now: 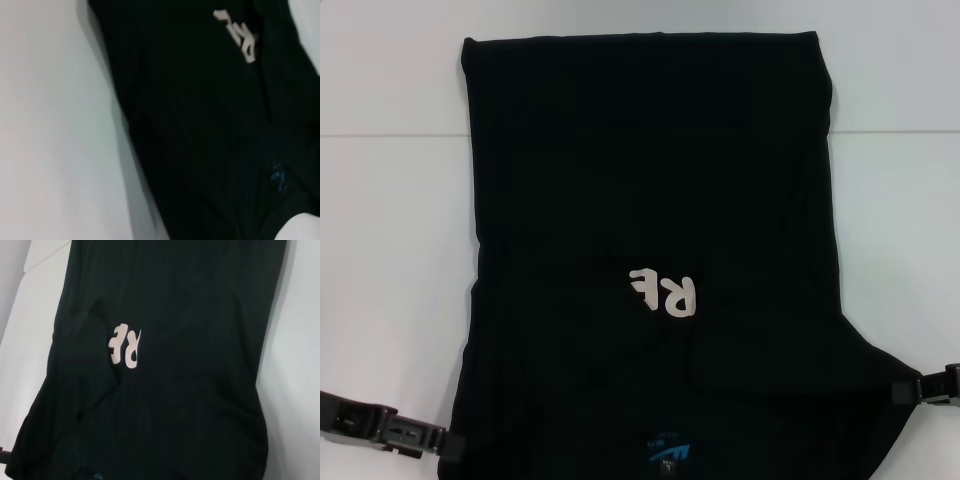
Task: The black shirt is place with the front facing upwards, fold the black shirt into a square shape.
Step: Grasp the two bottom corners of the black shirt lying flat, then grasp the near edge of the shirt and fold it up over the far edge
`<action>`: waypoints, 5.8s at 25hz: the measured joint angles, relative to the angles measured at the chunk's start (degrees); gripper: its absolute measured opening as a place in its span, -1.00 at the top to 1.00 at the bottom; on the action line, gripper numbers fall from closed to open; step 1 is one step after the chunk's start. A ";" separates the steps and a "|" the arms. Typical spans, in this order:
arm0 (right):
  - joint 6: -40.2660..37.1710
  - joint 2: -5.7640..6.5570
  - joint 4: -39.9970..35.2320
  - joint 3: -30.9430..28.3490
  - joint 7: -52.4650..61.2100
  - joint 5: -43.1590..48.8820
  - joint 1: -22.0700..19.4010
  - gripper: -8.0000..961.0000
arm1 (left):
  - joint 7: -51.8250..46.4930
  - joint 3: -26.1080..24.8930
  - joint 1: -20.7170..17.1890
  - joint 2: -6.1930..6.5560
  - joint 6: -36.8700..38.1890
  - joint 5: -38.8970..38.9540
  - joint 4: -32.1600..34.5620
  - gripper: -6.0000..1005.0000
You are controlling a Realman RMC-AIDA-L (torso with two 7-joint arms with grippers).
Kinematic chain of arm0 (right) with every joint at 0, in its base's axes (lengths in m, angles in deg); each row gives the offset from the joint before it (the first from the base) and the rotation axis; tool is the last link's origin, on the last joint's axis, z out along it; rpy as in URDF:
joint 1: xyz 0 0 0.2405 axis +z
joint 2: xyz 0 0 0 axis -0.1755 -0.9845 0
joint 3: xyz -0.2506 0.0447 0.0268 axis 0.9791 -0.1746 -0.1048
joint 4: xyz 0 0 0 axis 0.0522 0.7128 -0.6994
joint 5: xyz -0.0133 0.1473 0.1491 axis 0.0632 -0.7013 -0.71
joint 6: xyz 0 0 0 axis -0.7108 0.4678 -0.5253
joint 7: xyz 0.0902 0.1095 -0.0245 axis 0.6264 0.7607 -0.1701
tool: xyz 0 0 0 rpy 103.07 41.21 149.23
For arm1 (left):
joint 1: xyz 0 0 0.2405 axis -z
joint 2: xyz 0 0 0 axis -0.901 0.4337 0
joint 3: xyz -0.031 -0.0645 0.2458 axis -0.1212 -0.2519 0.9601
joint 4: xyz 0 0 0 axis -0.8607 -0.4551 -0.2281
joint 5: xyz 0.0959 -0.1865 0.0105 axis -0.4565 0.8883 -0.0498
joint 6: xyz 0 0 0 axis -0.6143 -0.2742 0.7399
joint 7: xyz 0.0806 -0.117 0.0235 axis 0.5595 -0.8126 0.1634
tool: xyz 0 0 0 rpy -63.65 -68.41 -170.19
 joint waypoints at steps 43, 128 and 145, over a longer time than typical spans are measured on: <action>0.25 0.09 2.39 -2.44 -2.05 -0.71 -0.67 0.88 | 1.89 4.28 2.31 -2.55 -5.08 -2.30 -1.42 0.90; 2.34 3.54 14.22 -20.77 -28.17 -27.58 0.70 0.88 | 31.65 -26.33 10.75 -2.42 -19.83 22.61 -15.33 0.92; 19.27 -0.16 14.45 -20.25 -41.03 -32.68 6.01 0.88 | 45.64 -24.69 16.66 -7.51 -38.72 29.61 -18.42 0.92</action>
